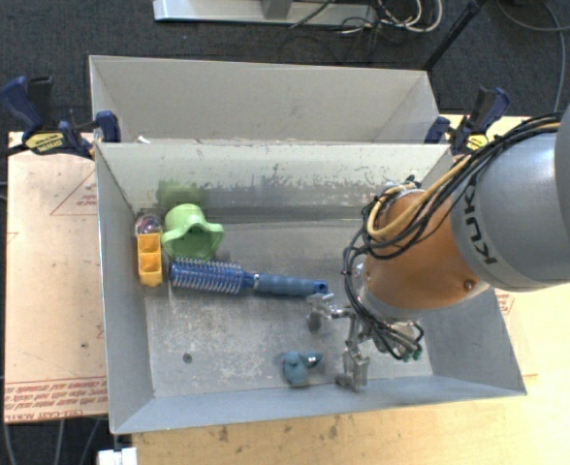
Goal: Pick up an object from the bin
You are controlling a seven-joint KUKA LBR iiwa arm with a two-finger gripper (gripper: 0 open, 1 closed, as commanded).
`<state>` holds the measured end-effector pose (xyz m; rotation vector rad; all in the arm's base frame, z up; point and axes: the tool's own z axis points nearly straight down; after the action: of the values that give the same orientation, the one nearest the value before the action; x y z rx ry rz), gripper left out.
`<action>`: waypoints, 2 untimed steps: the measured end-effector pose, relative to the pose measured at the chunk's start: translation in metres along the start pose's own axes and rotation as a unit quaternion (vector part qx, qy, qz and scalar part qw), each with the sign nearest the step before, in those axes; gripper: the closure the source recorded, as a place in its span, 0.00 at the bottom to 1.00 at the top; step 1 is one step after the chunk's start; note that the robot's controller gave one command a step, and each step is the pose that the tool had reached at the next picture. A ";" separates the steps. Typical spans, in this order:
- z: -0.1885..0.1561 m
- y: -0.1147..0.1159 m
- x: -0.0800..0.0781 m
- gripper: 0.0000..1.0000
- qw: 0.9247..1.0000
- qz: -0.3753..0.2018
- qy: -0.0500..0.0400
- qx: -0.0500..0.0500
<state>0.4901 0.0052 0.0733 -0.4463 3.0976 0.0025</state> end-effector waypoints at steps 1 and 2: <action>-0.003 0.042 -0.015 0.00 0.996 -0.086 0.002 -0.001; -0.003 0.042 -0.014 1.00 0.996 -0.087 0.005 -0.001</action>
Offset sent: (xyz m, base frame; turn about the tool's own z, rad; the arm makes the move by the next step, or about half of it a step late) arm 0.0009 0.0431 0.0031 -0.1735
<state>0.4916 0.0492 0.0765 -0.7155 3.0565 0.0013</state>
